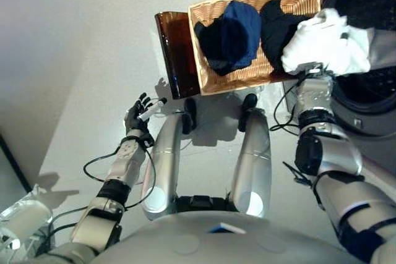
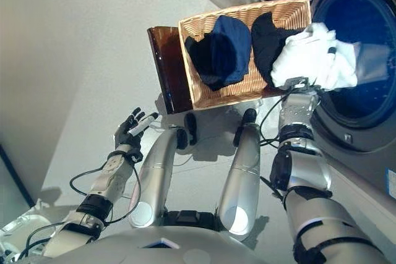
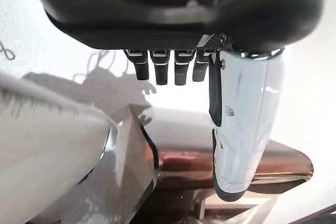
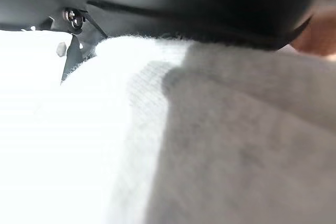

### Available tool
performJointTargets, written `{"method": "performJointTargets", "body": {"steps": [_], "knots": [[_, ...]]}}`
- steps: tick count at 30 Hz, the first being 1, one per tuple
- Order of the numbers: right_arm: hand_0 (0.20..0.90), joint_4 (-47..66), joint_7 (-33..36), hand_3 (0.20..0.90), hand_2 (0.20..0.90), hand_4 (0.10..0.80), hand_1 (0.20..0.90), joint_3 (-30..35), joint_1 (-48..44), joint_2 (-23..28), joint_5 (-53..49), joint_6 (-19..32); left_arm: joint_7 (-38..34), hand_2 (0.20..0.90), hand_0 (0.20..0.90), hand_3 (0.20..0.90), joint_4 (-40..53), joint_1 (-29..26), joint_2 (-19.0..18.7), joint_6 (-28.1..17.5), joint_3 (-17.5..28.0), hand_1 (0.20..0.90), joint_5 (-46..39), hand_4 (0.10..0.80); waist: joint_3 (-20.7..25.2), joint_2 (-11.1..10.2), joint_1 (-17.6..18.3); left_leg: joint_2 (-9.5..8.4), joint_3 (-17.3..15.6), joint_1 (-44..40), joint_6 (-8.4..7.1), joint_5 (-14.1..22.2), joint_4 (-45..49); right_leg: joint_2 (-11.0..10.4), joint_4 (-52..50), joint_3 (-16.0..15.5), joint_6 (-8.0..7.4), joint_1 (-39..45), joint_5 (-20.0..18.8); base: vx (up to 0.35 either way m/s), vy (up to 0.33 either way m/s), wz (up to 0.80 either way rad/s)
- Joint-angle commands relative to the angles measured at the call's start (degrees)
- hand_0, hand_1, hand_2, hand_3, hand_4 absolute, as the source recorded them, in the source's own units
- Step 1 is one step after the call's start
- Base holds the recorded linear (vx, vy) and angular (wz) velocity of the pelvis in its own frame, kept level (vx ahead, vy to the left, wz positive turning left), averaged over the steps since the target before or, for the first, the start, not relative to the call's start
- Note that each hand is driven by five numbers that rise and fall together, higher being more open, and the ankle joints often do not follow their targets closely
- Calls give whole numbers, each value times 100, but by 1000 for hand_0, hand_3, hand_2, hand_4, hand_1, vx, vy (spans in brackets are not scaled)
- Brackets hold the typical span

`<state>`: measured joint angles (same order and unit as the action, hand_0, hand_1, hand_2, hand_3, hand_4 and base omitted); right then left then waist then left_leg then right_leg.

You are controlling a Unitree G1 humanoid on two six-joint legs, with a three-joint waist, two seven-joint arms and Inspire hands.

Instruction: Pick up the clothes and place them into the washing machine

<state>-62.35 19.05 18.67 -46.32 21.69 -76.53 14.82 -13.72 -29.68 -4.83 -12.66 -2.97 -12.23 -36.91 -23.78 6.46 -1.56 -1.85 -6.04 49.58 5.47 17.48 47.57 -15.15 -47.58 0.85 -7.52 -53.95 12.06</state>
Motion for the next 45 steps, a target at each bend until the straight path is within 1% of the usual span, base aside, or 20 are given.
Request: {"method": "performJointTargets", "body": {"steps": [1,3,7,8,10,11,14,16,23,31,34,39,45], "knots": [[200,102,-134,200,200,300,200,43,-516,827,21,431,-22,900,900,900,323,313,-258,-339,-46,900,56,800,415,-23,-79,-77,251,-359,-315,634,140,88,167,-5,292,278,12,4,-33,4],[200,127,-75,200,200,300,200,68,-628,1038,7,519,-43,900,900,900,327,326,-283,-365,-6,900,39,800,457,-31,-83,-81,266,-342,-336,593,70,78,190,-7,287,255,-2,5,-28,5],[200,155,39,200,200,300,200,78,-739,1257,-8,591,-74,900,900,900,359,341,-282,-374,26,900,15,800,501,-24,-95,-90,278,-271,-355,546,32,70,189,-22,290,191,-19,-3,-22,6],[200,323,32,200,200,300,200,134,-744,1232,-65,708,-90,900,900,900,360,365,-240,-375,28,900,-23,800,512,-17,-89,-79,285,-238,-364,519,22,78,188,-36,287,176,-27,0,0,0],[200,354,46,200,200,300,200,137,-726,1212,-61,726,-92,900,900,900,358,365,-244,-375,26,900,-25,800,520,-19,-88,-79,288,-233,-365,514,19,77,191,-39,288,173,-29,0,0,0],[200,428,62,200,200,300,200,241,-697,1174,-211,893,-113,900,900,900,326,362,-217,-371,30,900,-65,800,529,-11,-71,-73,295,-231,-367,503,2,85,194,-44,285,165,-38,0,0,0],[200,360,113,200,200,300,200,249,-528,1145,-83,843,-114,900,900,900,229,309,-213,-359,31,900,-56,800,538,-25,-27,-71,317,-256,-378,469,-54,97,237,-66,285,202,-51,0,0,0],[200,418,141,200,200,300,200,414,-516,1090,-213,1004,-134,900,900,900,231,309,-201,-370,51,900,-84,800,560,1,-7,-83,313,-289,-374,465,-110,109,276,-55,273,221,-75,0,0,0],[200,622,267,200,200,300,200,720,-479,1247,-386,1289,-148,900,900,900,233,322,-297,-381,129,900,-26,800,643,103,23,-125,275,-349,-372,440,-218,72,331,10,250,234,-105,0,0,0],[200,563,485,200,200,300,200,756,-523,1558,-218,1220,-141,900,900,900,222,361,-336,-381,201,900,37,800,698,178,29,-135,205,-377,-377,403,-344,55,399,81,226,197,-147,2,4,0],[200,669,573,200,200,300,200,687,-582,1759,-53,1172,-121,900,900,900,257,422,-341,-379,193,900,34,800,707,189,29,-136,196,-399,-394,361,-428,61,420,83,225,201,-136,8,-18,-2],[200,682,669,200,200,300,200,561,-656,2049,142,1117,-116,900,900,900,265,479,-341,-365,193,900,29,800,722,163,30,-107,241,-445,-447,315,-495,98,427,41,258,257,-91,17,-52,3],[200,737,765,200,200,300,200,460,-759,2217,278,1125,-151,900,900,900,267,511,-346,-376,219,900,-4,800,727,133,49,-73,316,-571,-539,172,-753,135,520,-45,270,343,-91,14,-58,4]]}}
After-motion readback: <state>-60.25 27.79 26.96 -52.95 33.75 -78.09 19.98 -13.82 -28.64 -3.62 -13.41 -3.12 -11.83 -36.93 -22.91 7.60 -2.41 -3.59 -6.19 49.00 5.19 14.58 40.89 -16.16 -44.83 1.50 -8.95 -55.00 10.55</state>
